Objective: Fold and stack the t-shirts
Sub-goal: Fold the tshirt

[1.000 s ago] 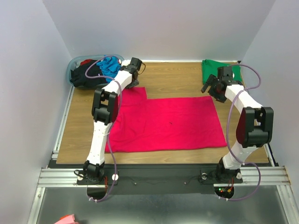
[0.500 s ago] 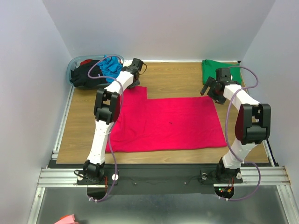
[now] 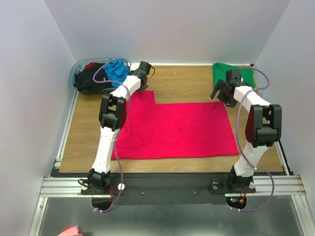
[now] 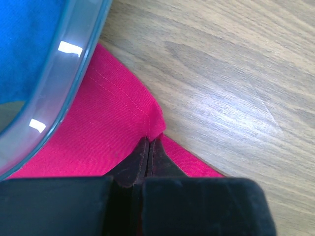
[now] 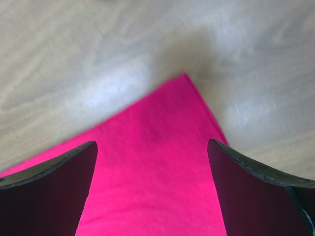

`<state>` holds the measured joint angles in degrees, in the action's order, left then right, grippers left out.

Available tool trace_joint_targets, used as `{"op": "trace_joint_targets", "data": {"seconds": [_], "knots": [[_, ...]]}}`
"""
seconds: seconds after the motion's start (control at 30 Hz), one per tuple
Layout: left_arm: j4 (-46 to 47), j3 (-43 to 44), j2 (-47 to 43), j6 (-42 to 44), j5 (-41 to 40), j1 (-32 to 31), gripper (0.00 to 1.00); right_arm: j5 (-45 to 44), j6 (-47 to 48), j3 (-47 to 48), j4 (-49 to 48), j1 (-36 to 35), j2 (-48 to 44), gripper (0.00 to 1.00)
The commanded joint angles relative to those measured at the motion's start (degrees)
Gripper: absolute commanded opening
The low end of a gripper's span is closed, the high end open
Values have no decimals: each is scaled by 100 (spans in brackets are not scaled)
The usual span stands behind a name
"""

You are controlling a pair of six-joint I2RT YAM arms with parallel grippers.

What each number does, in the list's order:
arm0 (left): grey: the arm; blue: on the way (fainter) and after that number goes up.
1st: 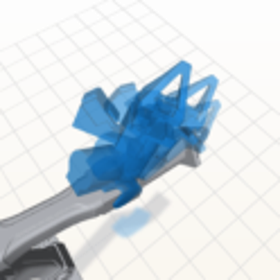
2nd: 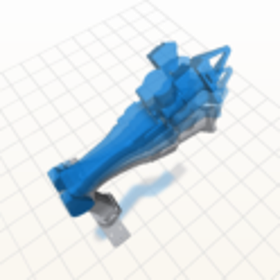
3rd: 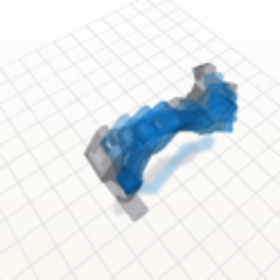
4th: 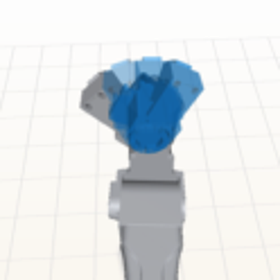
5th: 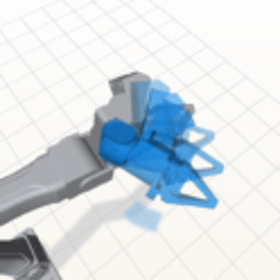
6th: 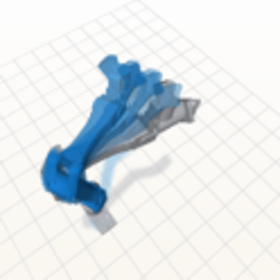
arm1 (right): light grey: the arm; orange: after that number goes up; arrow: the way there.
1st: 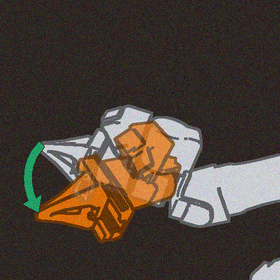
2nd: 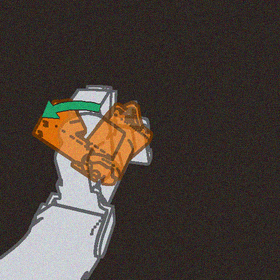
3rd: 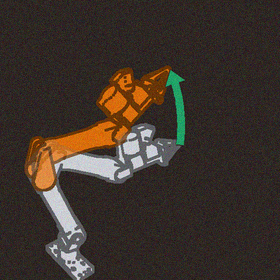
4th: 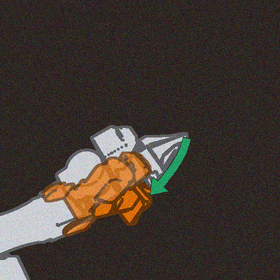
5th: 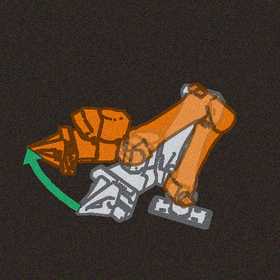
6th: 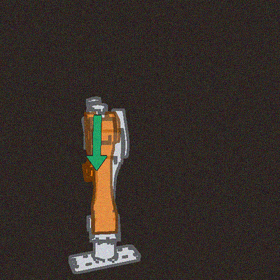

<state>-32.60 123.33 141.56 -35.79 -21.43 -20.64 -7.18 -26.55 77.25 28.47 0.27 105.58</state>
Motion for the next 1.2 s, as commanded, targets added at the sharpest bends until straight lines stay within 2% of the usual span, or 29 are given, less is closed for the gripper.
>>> {"op": "trace_joint_targets", "data": {"seconds": [0.0, 0.13, 0.27, 0.57, 0.6, 0.73, 0.8, 0.97, 1.1, 1.17], "knots": [[-54, -457, -444, 107, 34, -62, 0, -204, 246, 666, -254, -18, 339, 98], [148, -861, -769, 116, 25, -98, 0, -363, 299, 1098, -254, -19, 788, 91], [245, -1047, -980, 107, -19, -98, 0, -661, 124, 1099, -254, -19, 1008, 84], [316, -1241, -1209, 125, -107, -142, 0, -969, 80, 1213, -245, -19, 1500, 77], [324, -1250, -1218, 125, -107, -142, 0, -961, 88, 1213, -254, -19, 1553, 70], [351, -1302, -1341, 125, -124, -159, 0, -1048, 62, 1117, -254, -177, 1562, 66], [359, -1338, -1385, 151, -159, -177, 0, -1084, 62, 1081, -254, -185, 1545, 56], [430, -1496, -1613, 178, -239, -212, 0, -1242, 53, 844, -254, -247, 1193, 50], [456, -1592, -1719, 178, -230, -238, 0, -1347, 71, 756, -254, -273, 1026, 31], [561, -1706, -1806, 213, -221, -256, 0, -1400, 71, 712, -254, -274, 974, 28]]}}
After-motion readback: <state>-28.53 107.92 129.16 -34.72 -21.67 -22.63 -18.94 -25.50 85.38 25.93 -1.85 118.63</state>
